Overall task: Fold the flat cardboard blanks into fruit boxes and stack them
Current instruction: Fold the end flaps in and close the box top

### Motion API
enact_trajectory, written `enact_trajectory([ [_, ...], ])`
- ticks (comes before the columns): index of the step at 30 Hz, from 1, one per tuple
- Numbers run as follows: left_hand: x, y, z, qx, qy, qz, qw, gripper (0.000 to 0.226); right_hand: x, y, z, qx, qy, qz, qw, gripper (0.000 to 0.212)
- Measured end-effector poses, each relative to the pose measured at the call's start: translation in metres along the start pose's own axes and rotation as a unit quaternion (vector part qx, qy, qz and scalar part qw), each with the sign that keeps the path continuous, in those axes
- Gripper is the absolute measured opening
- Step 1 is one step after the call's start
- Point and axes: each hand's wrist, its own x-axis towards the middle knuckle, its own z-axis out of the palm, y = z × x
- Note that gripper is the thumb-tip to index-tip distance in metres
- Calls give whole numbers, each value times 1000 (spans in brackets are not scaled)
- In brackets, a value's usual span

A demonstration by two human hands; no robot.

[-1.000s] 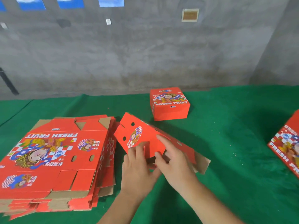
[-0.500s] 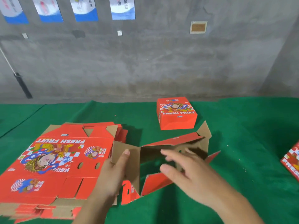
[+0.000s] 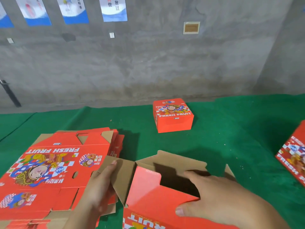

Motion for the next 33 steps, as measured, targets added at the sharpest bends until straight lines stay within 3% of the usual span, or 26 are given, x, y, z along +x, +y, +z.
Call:
enact_trajectory([
  [2, 4, -7, 5, 58, 41, 20, 997, 28, 6, 5, 5, 7, -5, 19, 1000, 124],
  [5, -2, -19, 13, 167, 68, 126, 975, 35, 20, 14, 15, -13, 11, 53, 998, 131],
  [7, -8, -25, 15, 285, 81, 212, 931, 35, 27, 15, 25, -26, 6, 55, 998, 134],
  [9, -18, -27, 19, 360, 62, 285, 886, 18, 37, 14, 36, -41, 19, 47, 998, 137],
  [12, -24, -35, 25, 479, -5, 366, 798, 79, 54, 10, 50, -98, 101, 43, 989, 131],
  [14, -30, -46, 29, 547, -4, 391, 740, 89, 58, 5, 53, -116, 157, 60, 979, 126],
  [15, -31, -50, 29, 561, 0, 391, 729, 90, 58, 3, 55, -122, 177, 67, 974, 124],
  [20, -29, -49, 24, 564, 6, 406, 719, 90, 55, -7, 68, -126, 217, 73, 965, 108],
  [26, -34, -56, 27, 566, 71, 426, 702, 87, 49, 3, 66, -129, 189, 26, 973, 88],
  [33, -38, -64, 17, 513, 134, 420, 736, 96, 35, 68, 57, -76, 121, 67, 987, 77],
])
